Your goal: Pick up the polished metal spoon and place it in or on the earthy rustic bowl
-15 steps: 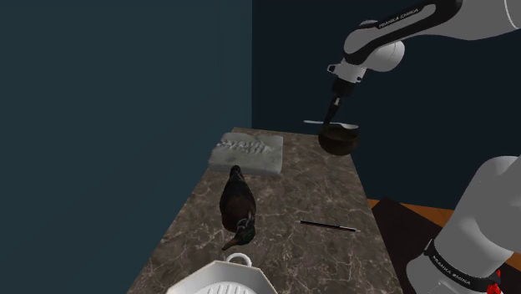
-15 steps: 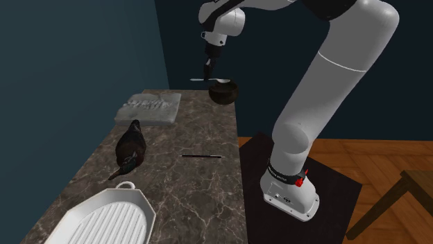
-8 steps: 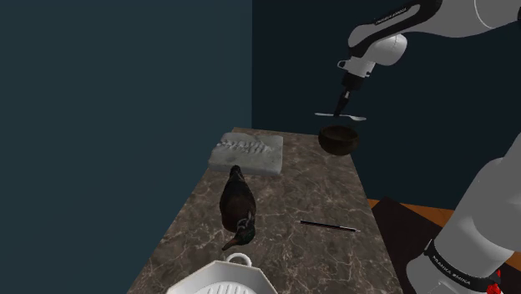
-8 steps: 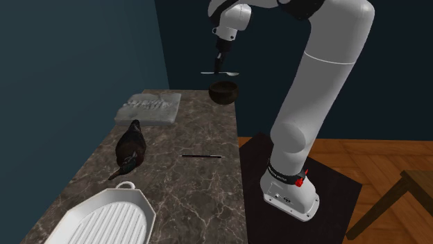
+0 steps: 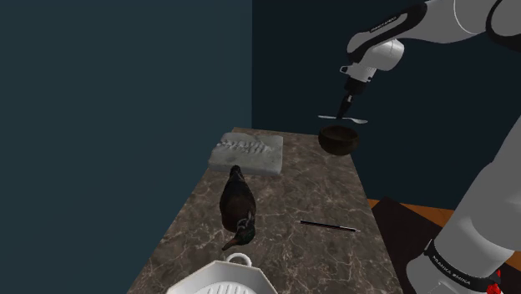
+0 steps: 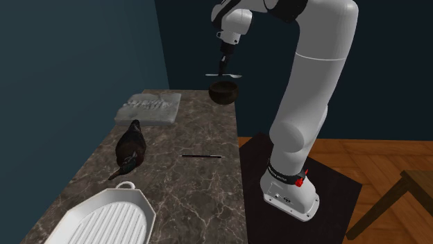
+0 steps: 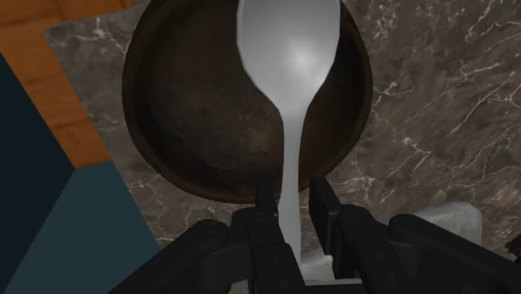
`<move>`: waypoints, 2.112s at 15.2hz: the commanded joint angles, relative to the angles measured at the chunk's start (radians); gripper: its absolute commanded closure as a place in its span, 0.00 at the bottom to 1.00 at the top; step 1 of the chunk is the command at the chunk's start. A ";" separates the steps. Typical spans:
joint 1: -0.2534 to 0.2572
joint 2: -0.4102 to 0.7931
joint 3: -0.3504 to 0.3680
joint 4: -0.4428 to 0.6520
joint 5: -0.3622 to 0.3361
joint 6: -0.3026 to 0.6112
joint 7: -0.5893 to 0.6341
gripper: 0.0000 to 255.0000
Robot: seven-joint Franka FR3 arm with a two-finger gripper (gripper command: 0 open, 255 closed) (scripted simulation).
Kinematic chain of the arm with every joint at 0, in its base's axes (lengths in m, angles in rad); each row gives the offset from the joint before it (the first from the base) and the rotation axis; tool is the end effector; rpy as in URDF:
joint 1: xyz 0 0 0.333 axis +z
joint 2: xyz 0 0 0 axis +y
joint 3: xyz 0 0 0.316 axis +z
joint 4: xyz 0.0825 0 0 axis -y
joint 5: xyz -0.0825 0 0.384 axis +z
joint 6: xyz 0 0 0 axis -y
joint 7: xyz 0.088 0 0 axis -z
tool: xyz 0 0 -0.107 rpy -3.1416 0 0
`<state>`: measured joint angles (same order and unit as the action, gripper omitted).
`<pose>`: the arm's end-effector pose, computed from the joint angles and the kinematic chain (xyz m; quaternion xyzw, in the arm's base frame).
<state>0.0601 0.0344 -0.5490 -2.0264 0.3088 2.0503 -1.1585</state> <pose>0.5018 -0.2460 0.4349 -0.9578 -0.2578 -0.0920 0.0881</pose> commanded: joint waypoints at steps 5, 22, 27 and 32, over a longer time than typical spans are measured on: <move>-0.003 0.035 0.001 -0.042 0.034 0.065 -0.037 1.00; -0.005 0.069 0.005 -0.071 0.067 0.117 -0.070 0.00; -0.013 0.007 -0.012 -0.010 0.007 0.009 -0.031 0.00; -0.013 0.007 -0.012 -0.010 0.007 0.009 -0.031 0.00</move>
<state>0.0474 0.0417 -0.5606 -2.0371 0.3158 2.0601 -1.1899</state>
